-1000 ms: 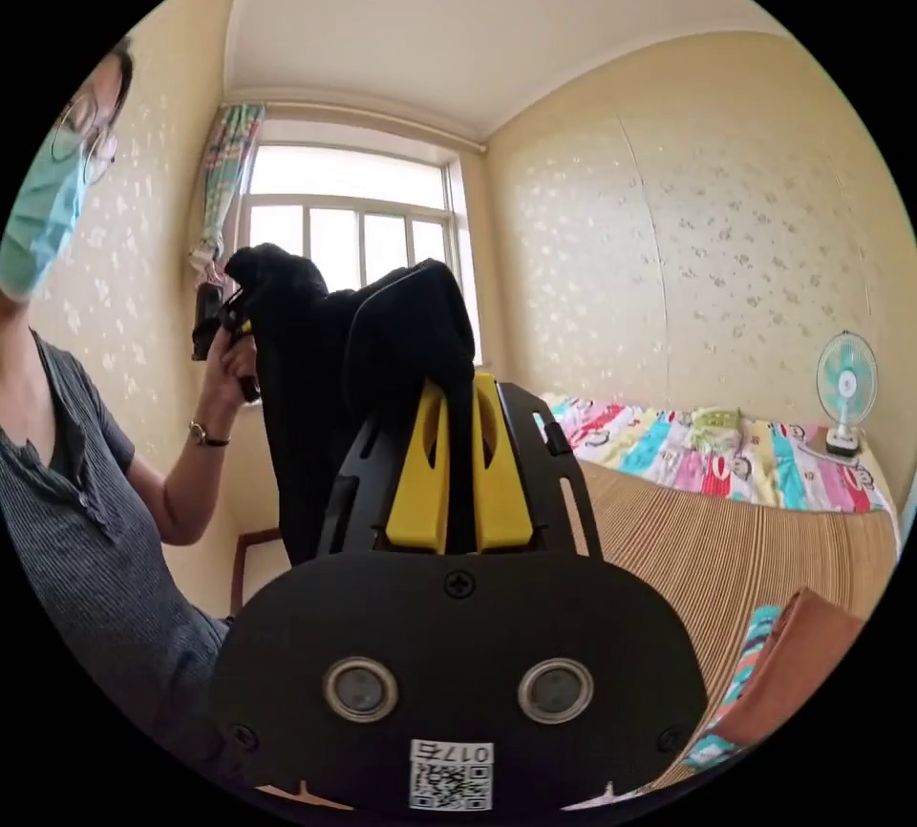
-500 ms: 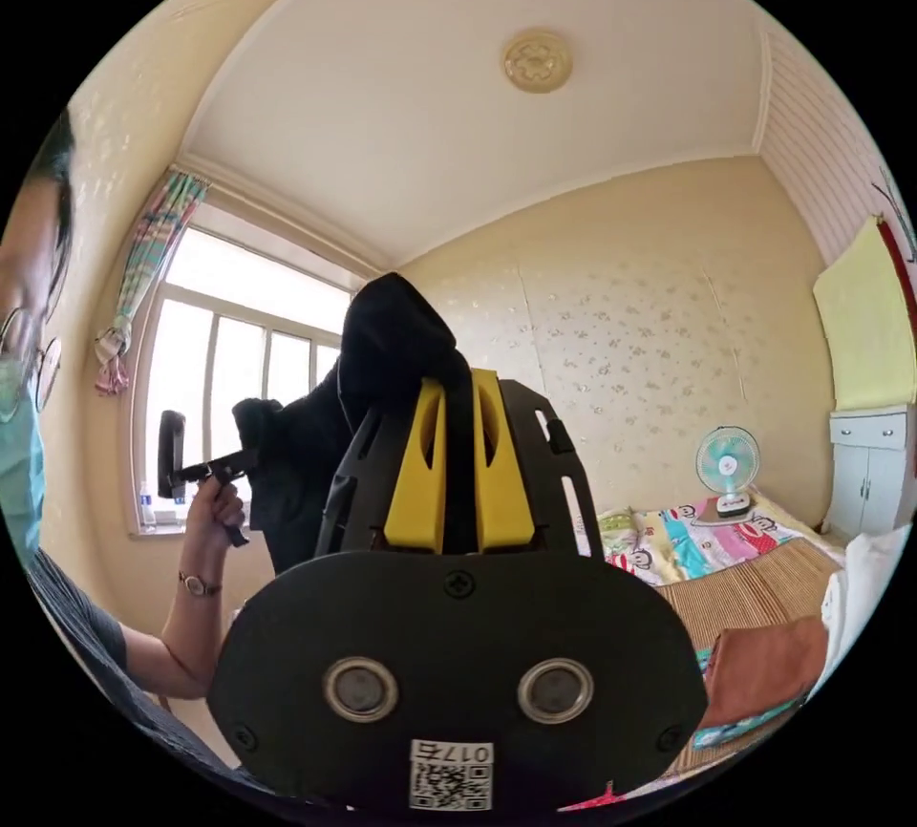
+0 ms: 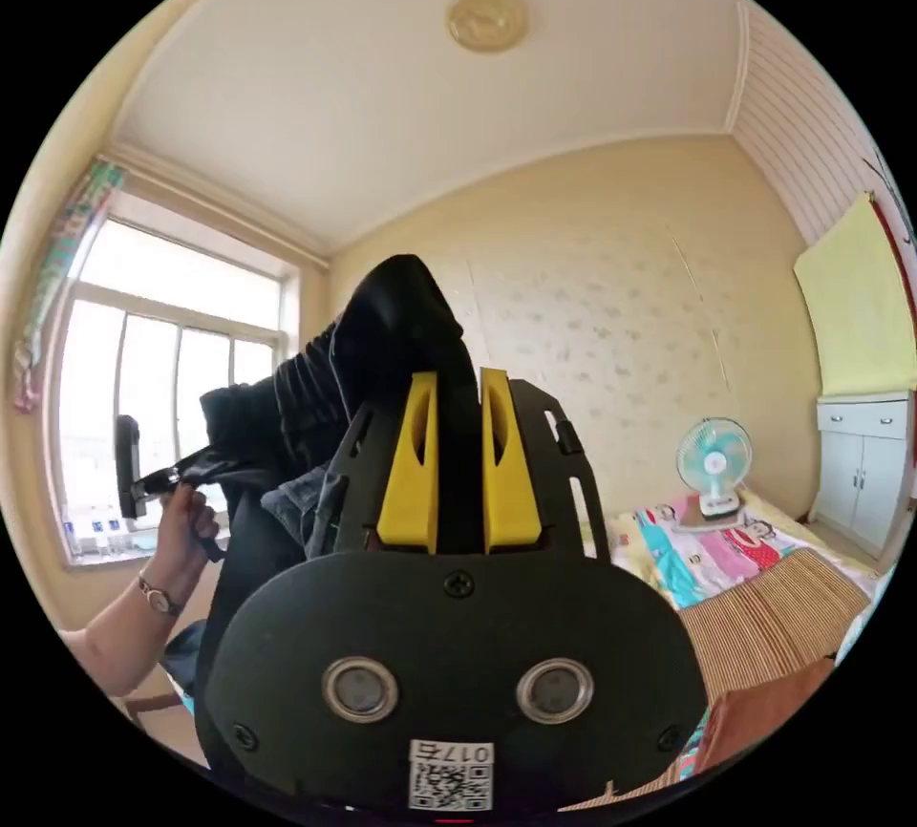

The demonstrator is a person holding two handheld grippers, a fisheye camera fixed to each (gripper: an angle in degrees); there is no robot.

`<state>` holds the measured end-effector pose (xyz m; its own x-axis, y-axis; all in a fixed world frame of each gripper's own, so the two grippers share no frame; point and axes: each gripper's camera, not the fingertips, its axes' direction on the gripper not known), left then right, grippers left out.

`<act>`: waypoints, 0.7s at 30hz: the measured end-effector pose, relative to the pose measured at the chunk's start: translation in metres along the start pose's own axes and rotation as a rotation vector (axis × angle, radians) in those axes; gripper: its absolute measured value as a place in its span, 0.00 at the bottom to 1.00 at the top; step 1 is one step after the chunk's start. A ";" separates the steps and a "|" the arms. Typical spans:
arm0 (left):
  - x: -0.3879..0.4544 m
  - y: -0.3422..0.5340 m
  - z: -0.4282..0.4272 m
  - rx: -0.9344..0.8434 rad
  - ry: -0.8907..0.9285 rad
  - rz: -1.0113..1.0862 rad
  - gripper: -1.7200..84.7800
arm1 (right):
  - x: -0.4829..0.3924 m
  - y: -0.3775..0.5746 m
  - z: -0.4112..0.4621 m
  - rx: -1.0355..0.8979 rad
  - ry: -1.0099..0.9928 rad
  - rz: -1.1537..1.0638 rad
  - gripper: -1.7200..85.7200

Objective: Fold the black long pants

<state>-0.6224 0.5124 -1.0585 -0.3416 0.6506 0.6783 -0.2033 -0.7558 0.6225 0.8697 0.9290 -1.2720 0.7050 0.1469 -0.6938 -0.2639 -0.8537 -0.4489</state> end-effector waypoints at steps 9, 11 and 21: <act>-0.099 0.233 0.145 -0.514 -0.004 0.062 0.12 | 0.076 0.162 0.125 -0.638 -0.164 0.095 0.09; -0.123 0.308 0.153 -0.648 0.013 0.027 0.12 | 0.089 0.242 0.118 -0.819 -0.158 0.112 0.10; -0.212 0.481 0.081 -0.753 0.010 -0.360 0.16 | 0.044 0.469 -0.050 -1.112 0.274 0.083 0.19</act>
<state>-0.5730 0.0176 -0.8711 -0.1461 0.8638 0.4822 -0.8597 -0.3520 0.3702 0.8096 0.5099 -1.4854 0.8682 0.0724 -0.4910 0.3152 -0.8446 0.4327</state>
